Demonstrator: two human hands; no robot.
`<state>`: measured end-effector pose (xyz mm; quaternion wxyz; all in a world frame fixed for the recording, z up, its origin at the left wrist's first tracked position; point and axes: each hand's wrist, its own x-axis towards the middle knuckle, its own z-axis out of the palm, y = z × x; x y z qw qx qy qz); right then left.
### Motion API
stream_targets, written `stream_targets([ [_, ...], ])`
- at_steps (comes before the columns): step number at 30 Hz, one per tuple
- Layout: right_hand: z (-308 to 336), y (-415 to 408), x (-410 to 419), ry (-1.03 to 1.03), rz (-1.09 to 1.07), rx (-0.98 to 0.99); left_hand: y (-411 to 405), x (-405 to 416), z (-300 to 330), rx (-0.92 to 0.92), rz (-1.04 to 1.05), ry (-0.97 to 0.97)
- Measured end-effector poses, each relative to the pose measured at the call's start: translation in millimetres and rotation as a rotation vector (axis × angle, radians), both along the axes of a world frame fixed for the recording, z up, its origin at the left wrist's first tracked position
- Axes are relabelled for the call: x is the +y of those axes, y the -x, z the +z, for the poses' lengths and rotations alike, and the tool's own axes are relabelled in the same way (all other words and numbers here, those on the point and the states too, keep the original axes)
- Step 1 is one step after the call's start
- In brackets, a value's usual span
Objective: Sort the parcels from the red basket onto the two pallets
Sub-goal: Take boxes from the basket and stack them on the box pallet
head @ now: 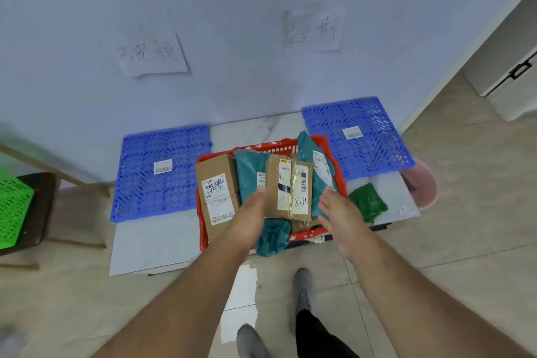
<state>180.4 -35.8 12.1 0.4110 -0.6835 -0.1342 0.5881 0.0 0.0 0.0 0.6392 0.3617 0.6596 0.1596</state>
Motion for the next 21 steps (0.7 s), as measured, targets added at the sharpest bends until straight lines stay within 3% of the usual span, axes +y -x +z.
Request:
stream_targets([
  [5,-36.6,-14.7,32.5,0.114,0.239,-0.132,-26.1,25.0,-17.6,0.053,-0.035,0.069],
  [10,-55.6,-21.7,49.0,0.182,0.318,-0.144,-36.6,35.3,-31.4,0.091,-0.045,0.059],
  [21,-16.2,14.6,44.6,-0.036,0.234,-0.174,14.1,22.7,23.4,-0.006,0.038,-0.091],
])
